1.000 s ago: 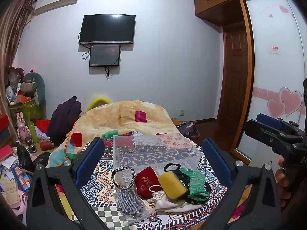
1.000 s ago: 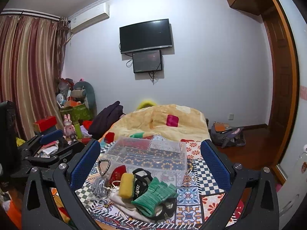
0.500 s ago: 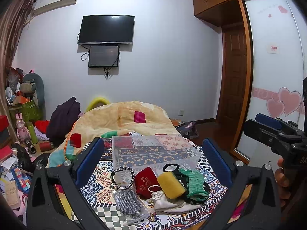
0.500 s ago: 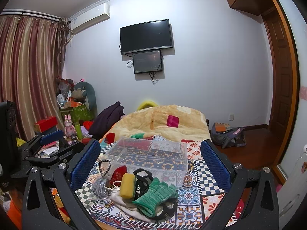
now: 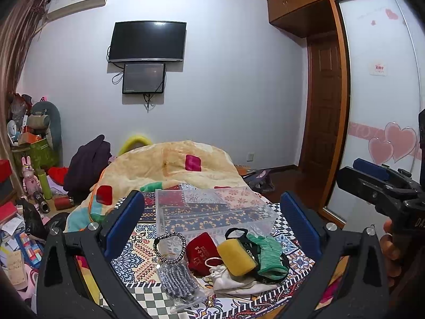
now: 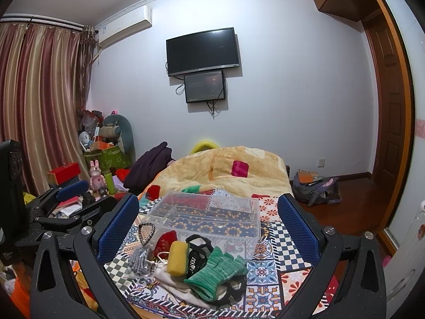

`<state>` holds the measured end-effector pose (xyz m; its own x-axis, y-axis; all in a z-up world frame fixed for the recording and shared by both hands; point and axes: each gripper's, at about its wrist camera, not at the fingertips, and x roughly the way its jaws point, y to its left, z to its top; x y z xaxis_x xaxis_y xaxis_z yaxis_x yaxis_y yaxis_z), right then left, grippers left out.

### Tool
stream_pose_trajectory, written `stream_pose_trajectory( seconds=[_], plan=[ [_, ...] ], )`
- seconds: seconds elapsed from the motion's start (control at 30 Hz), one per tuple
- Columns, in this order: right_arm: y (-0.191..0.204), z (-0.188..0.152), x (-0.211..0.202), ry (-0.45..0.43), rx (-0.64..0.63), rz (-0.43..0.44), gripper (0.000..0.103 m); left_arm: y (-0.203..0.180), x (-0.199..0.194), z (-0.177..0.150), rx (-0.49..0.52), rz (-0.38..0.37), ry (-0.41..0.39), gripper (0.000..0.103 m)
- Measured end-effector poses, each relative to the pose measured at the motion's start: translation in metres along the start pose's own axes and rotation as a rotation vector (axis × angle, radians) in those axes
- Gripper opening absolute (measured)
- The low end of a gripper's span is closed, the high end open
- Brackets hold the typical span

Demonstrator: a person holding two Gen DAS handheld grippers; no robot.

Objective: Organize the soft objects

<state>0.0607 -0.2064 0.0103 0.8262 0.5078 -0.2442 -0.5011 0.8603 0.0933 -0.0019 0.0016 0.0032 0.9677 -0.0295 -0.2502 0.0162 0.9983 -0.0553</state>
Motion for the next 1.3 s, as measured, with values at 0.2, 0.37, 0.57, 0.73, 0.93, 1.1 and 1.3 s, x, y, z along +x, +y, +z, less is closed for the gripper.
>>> stream_pose_trajectory(
  seconds=[0.2,0.37,0.57,0.73,0.93,1.1,1.3],
  plan=[
    [0.001,0.001,-0.001,-0.004,0.002,0.004,0.103,-0.001,0.001,0.001,0.002,0.0,-0.001,0.103],
    [-0.001,-0.001,0.0,-0.006,0.006,0.005,0.103,-0.001,0.001,0.001,0.002,-0.003,-0.001,0.103],
    [-0.005,-0.007,0.008,0.016,0.003,0.006,0.103,0.0,0.008,-0.004,0.01,-0.007,0.021,0.103],
    [-0.013,-0.02,0.03,0.089,0.008,0.017,0.103,0.01,0.037,-0.02,0.013,0.04,0.093,0.102],
    [-0.025,-0.047,0.066,0.22,0.038,0.032,0.103,0.033,0.079,-0.046,-0.023,0.095,0.21,0.082],
    [-0.04,-0.068,0.088,0.331,0.096,0.05,0.1,0.058,0.103,-0.07,-0.088,0.126,0.28,0.075],
    [-0.048,-0.086,0.104,0.44,0.123,0.058,0.085,0.067,0.116,-0.087,-0.123,0.093,0.331,0.072]
  ],
)
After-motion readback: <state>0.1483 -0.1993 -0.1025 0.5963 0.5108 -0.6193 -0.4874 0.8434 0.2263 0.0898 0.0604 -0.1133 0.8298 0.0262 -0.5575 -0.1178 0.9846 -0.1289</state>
